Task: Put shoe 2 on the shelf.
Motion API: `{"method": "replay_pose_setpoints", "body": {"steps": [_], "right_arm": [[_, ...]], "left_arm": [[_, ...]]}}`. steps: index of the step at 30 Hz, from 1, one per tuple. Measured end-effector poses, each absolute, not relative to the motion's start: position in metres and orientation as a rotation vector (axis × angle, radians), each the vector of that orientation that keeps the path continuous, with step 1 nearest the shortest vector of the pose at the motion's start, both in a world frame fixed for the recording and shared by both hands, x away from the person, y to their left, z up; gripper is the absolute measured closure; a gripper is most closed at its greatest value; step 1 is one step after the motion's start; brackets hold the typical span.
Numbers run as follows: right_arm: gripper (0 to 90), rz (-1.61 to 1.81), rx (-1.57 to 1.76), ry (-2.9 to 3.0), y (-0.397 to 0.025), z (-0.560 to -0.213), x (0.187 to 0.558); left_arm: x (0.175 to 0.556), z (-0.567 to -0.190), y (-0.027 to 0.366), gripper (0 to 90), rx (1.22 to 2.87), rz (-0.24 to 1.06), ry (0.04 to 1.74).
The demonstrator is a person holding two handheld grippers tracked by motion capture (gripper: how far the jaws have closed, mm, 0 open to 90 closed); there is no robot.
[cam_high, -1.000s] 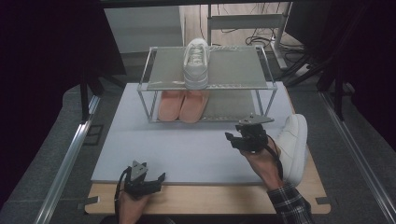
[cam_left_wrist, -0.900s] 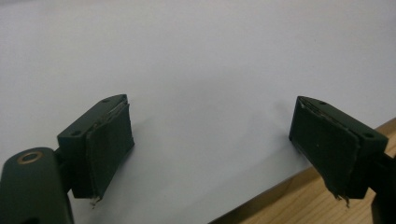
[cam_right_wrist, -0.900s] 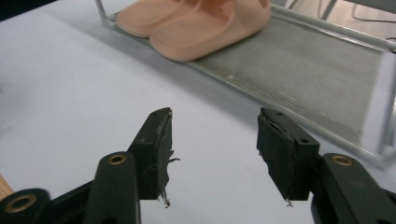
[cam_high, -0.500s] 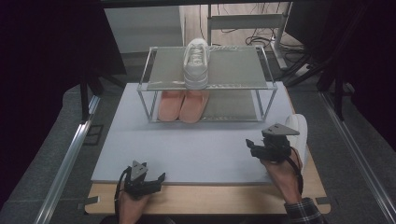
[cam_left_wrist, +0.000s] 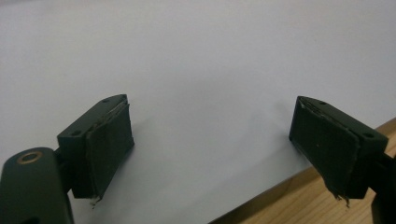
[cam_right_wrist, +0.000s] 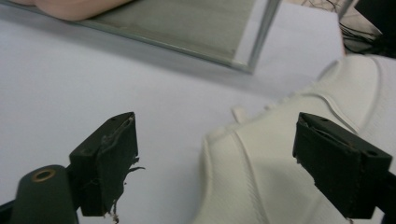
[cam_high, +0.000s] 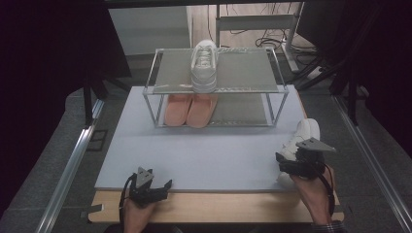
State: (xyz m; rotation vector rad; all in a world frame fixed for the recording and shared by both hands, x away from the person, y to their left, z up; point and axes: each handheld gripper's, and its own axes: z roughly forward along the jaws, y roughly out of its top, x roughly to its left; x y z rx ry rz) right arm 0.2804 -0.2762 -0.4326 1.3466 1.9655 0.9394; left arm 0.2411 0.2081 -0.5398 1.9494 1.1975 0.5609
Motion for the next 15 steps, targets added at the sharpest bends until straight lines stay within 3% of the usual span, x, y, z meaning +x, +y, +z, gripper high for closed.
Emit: {"method": "replay_pose_setpoints", "body": {"steps": [11,15], "right_arm": [[1.1,0.840,1.458,1.858,-0.298,-0.445,0.269],[0.0,0.818,1.482,1.835,-0.301,-0.451,0.267]], "left_arm": [[0.241,-0.540,0.208,13.2,1.950,0.560,1.197],[0.241,-0.540,0.208,13.2,1.950,0.561,1.197]]}}
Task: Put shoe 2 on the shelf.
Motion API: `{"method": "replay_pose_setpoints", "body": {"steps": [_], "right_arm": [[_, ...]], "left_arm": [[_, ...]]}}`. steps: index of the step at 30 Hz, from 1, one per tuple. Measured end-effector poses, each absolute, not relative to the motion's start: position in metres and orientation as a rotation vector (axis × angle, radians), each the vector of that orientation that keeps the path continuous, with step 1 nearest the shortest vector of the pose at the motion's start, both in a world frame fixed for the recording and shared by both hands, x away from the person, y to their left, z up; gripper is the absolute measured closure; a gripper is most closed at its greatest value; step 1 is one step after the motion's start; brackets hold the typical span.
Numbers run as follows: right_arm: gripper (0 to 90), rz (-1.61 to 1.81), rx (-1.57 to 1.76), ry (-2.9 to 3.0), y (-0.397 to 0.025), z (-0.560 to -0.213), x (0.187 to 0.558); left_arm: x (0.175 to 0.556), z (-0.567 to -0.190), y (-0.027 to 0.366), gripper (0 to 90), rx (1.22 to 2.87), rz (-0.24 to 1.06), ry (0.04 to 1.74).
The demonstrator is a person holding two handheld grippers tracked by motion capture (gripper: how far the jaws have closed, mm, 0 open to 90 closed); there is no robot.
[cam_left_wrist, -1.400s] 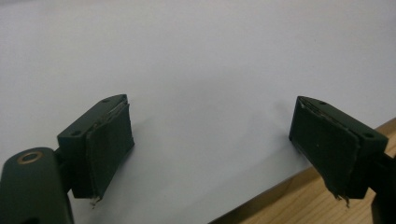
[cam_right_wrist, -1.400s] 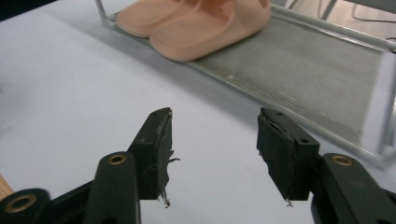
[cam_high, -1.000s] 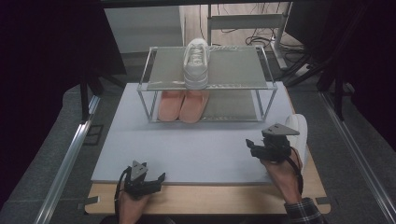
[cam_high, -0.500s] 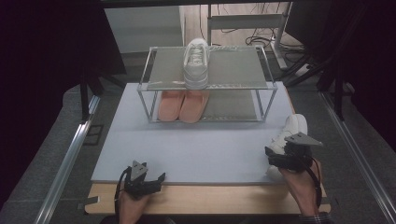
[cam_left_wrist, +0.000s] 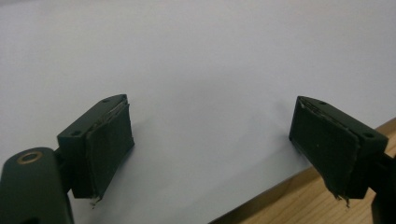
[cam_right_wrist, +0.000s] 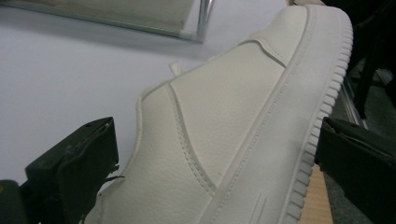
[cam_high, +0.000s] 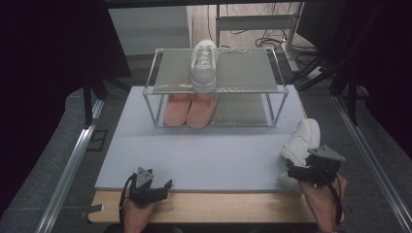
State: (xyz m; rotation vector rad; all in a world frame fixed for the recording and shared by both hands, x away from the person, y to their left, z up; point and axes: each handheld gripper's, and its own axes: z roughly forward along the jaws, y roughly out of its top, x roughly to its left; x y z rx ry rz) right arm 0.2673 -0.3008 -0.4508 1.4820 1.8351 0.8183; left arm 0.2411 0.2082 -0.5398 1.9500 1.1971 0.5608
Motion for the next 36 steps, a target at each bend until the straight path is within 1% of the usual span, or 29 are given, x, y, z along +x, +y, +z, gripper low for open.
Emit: {"method": "replay_pose_setpoints", "body": {"steps": [27,33,36], "right_arm": [[0.0,0.724,1.565,1.742,-0.293,-0.464,0.269],[0.0,0.844,1.687,1.733,-0.305,-0.470,0.270],[0.0,0.865,1.695,1.739,-0.304,-0.473,0.270]], "left_arm": [[0.241,-0.540,0.208,13.2,1.951,0.561,1.197],[0.241,-0.540,0.208,13.2,1.950,0.561,1.197],[0.241,-0.540,0.208,13.1,1.949,0.561,1.198]]}}
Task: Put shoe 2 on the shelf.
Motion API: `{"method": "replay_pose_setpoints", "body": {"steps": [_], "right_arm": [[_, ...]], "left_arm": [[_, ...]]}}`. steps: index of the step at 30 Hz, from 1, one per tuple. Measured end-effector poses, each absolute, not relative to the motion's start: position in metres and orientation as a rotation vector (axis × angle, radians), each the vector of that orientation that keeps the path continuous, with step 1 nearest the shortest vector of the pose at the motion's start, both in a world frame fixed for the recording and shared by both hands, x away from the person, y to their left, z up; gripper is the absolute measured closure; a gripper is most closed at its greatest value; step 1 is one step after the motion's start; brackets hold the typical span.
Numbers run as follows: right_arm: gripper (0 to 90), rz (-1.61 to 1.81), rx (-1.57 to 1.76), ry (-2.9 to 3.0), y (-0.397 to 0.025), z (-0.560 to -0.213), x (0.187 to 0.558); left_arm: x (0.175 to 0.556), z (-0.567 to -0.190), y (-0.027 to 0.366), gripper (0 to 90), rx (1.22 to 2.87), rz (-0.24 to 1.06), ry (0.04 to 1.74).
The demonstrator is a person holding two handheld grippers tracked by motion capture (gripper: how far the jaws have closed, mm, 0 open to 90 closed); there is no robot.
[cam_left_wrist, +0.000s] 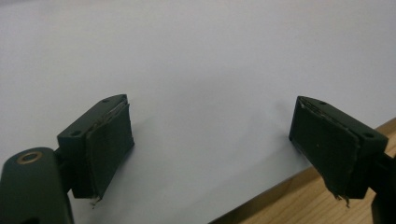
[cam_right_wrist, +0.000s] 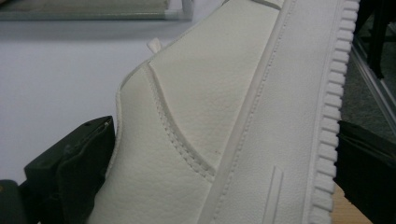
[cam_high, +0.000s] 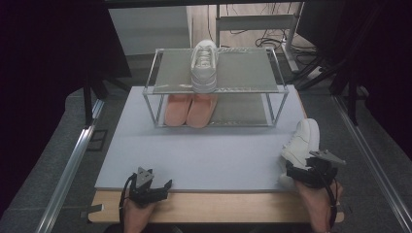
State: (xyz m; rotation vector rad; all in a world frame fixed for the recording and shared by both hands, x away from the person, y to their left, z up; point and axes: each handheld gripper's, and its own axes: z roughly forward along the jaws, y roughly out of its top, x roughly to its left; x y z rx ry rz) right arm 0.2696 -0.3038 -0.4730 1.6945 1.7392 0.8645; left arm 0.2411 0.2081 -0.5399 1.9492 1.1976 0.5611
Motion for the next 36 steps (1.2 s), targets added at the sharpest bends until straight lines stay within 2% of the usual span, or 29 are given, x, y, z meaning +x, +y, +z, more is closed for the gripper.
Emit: {"method": "replay_pose_setpoints", "body": {"steps": [6,20,29,36], "right_arm": [[5.0,0.804,1.675,1.768,-0.302,-0.470,0.270],[29.4,0.794,1.654,1.788,-0.311,-0.463,0.262],[34.6,0.801,1.637,1.791,-0.318,-0.459,0.252],[34.6,0.861,1.592,1.807,-0.316,-0.441,0.240]], "left_arm": [[0.241,-0.540,0.208,13.1,1.949,0.561,1.198],[0.241,-0.540,0.208,13.1,1.949,0.561,1.198],[0.241,-0.540,0.208,13.2,1.950,0.561,1.197],[0.241,-0.540,0.208,13.1,1.951,0.561,1.197]]}}
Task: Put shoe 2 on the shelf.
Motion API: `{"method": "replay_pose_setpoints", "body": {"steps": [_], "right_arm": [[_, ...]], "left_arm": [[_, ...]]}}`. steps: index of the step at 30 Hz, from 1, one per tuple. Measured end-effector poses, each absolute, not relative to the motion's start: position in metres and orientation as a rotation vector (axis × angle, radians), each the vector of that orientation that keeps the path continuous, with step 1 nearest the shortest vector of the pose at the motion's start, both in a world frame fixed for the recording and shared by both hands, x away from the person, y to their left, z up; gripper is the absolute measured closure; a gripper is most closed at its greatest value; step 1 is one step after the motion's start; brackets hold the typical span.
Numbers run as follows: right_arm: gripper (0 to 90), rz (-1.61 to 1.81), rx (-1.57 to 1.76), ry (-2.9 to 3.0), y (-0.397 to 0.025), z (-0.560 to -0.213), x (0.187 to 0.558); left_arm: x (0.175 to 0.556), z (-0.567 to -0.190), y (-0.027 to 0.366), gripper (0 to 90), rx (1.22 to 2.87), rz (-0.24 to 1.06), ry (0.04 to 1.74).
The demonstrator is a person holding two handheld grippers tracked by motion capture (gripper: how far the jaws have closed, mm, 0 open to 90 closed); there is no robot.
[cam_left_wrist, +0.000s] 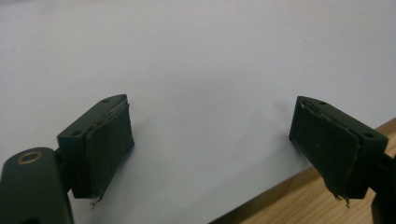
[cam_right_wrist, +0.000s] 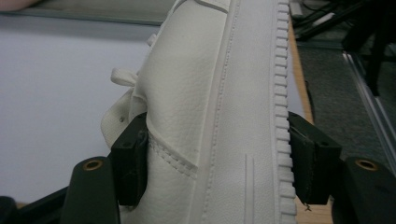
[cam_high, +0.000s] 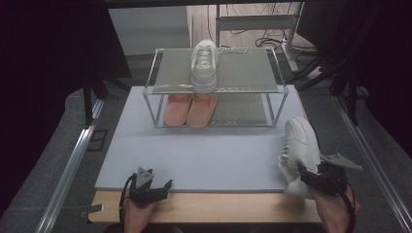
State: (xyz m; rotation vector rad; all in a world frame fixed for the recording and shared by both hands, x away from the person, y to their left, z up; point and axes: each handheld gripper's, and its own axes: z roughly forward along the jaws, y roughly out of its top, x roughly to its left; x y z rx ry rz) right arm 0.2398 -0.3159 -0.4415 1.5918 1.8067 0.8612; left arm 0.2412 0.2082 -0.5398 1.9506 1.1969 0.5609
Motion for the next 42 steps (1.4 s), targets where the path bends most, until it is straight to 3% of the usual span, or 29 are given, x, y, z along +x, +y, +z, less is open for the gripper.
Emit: {"method": "replay_pose_setpoints", "body": {"steps": [14,30,42], "right_arm": [[33.7,0.973,1.427,2.031,-0.243,-0.433,0.255],[31.7,0.958,1.314,2.203,-0.180,-0.452,0.286],[15.6,1.010,1.309,2.278,-0.184,-0.459,0.289]], "left_arm": [[0.241,-0.540,0.208,13.1,1.951,0.561,1.197],[0.241,-0.540,0.208,13.2,1.946,0.561,1.199],[0.241,-0.540,0.208,13.2,1.947,0.561,1.199]]}}
